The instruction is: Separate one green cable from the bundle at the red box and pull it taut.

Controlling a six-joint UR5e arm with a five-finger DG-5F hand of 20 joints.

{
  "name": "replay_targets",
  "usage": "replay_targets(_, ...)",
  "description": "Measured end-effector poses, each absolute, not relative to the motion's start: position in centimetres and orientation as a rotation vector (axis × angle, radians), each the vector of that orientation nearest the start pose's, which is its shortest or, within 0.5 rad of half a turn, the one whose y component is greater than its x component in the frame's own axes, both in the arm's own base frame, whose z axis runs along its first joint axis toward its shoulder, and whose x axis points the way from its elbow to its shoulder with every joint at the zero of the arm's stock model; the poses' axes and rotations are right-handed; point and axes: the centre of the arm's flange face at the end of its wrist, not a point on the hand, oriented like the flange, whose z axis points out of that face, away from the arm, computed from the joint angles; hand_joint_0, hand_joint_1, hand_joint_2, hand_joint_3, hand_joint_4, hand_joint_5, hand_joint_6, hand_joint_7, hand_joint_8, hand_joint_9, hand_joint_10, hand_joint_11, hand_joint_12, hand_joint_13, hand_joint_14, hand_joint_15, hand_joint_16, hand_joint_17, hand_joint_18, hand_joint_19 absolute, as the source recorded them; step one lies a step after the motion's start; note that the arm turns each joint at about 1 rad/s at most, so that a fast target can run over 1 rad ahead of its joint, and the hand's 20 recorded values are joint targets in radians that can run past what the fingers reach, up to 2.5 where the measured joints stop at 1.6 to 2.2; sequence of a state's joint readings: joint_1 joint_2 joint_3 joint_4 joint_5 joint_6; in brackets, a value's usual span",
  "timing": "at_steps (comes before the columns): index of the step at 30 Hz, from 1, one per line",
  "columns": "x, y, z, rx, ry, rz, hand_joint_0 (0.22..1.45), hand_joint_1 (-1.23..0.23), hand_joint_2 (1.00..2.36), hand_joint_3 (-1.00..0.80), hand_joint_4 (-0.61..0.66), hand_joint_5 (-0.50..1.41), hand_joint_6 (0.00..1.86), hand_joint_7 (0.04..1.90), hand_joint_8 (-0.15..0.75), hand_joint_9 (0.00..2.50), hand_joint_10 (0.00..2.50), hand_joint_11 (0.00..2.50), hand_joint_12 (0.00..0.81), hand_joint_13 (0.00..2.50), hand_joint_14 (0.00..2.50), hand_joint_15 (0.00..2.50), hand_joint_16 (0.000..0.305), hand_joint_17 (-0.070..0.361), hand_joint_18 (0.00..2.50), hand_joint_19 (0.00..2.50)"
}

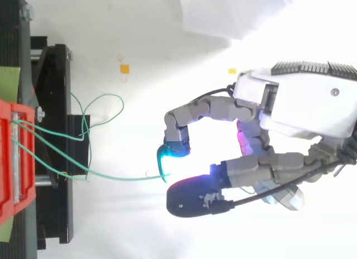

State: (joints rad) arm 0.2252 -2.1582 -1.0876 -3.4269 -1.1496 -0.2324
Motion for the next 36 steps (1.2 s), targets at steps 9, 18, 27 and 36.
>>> replay_targets(9, 69.38, -1.95, 34.87, 1.270, 1.514, 0.626, 0.74, -0.77, 1.00, -0.04, -0.03, 0.16, 0.50, 1.32, 0.203, 2.24, 0.02, 0.66, 0.420, 1.68, 0.02, 0.73, 0.049, 0.111, 1.20, 0.85)
replay_targets(18, 69.37, -1.97, 34.87, 1.269, 1.514, 0.622, 0.74, -0.78, 1.00, -0.03, -0.03, 0.16, 0.50, 1.32, 0.208, 2.24, 0.02, 0.66, 0.421, 1.68, 0.02, 0.73, 0.050, 0.112, 1.21, 0.84)
replay_targets(27, 69.37, -1.98, 34.87, 1.269, 1.513, 0.620, 0.74, -0.79, 1.01, -0.03, -0.04, 0.16, 0.50, 1.33, 0.214, 2.24, 0.03, 0.65, 0.424, 1.68, 0.02, 0.74, 0.050, 0.112, 1.20, 0.84)
replay_targets(36, 69.34, -1.96, 34.85, 1.271, 1.516, 0.623, 0.74, -0.78, 1.00, -0.03, -0.04, 0.16, 0.50, 1.33, 0.217, 2.23, 0.02, 0.67, 0.423, 1.69, 0.02, 0.73, 0.050, 0.112, 1.20, 0.84)
